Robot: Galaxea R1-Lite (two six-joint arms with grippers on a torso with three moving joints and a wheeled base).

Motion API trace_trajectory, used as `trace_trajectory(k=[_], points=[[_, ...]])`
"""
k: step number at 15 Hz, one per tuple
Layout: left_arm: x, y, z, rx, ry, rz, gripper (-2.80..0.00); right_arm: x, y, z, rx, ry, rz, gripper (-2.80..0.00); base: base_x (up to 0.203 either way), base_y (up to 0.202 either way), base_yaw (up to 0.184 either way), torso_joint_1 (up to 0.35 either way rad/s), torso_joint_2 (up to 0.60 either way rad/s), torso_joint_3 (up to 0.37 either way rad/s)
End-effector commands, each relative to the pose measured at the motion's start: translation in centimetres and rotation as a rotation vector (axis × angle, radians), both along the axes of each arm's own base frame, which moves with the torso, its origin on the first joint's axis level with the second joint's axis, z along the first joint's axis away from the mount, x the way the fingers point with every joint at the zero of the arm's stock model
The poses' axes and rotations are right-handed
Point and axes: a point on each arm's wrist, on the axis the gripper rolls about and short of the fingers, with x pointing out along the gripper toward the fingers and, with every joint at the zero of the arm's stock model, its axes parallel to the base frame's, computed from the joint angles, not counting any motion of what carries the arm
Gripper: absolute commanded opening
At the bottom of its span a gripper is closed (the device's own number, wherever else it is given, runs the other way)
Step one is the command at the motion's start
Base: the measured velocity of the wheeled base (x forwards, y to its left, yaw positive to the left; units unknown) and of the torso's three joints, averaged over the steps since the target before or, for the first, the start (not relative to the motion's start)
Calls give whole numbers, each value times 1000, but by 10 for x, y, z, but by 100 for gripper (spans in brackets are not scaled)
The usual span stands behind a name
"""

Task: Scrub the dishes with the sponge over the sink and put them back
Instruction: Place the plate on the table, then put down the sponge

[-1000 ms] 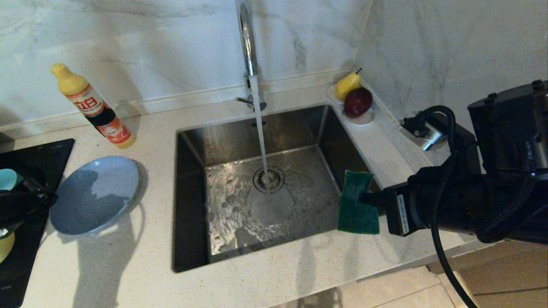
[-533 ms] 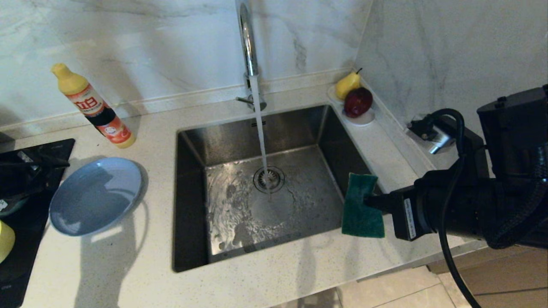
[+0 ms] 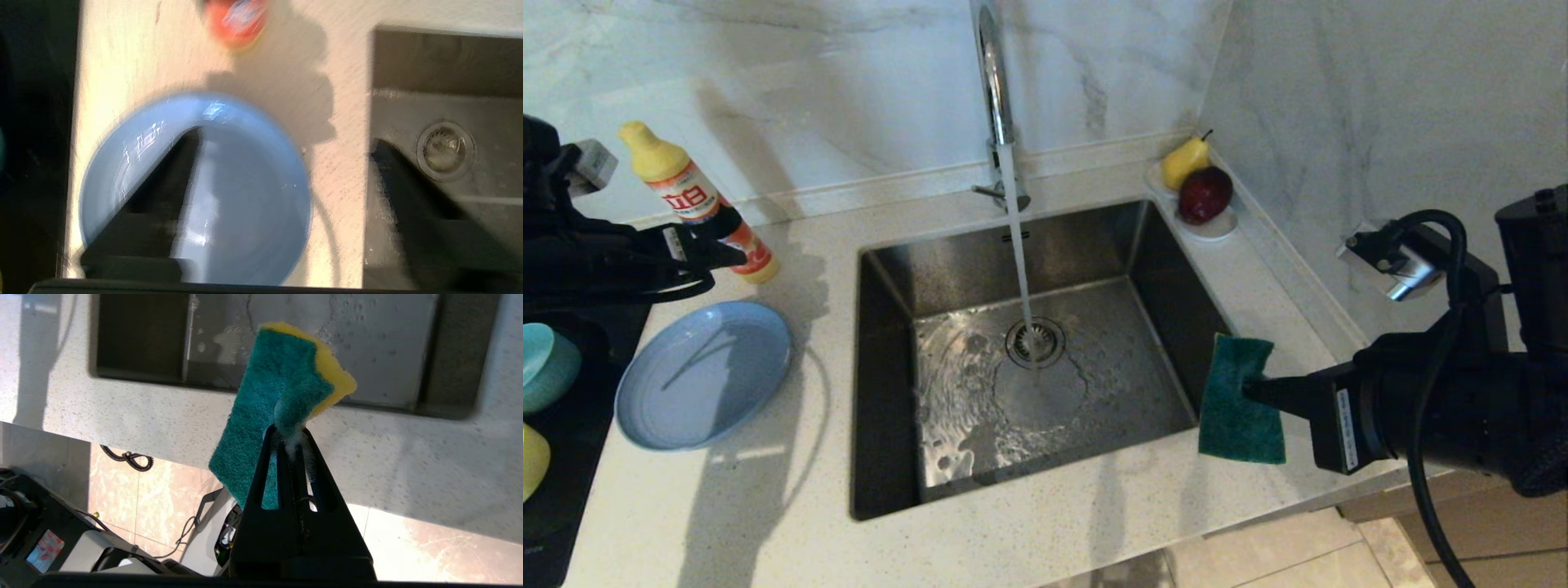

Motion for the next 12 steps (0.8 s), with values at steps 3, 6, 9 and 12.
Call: trace_trajectory(k=[3, 6, 9, 12], points=[[-36, -56, 37, 93, -141, -196, -280, 6, -10, -9, -16, 22, -48, -280, 0, 0, 0, 0, 0, 0], [-101, -70, 67, 103, -295, -260, -280, 11, -15, -11, -20, 29, -78, -280, 0, 0, 0, 0, 0, 0], [-176, -64, 70, 121, -404, -170, -280, 11, -14, -12, -20, 33, -79, -280, 0, 0, 0, 0, 0, 0], [-245, -56, 28, 133, -439, -54, -280, 11, -13, -13, -13, 45, -87, -280, 0, 0, 0, 0, 0, 0]])
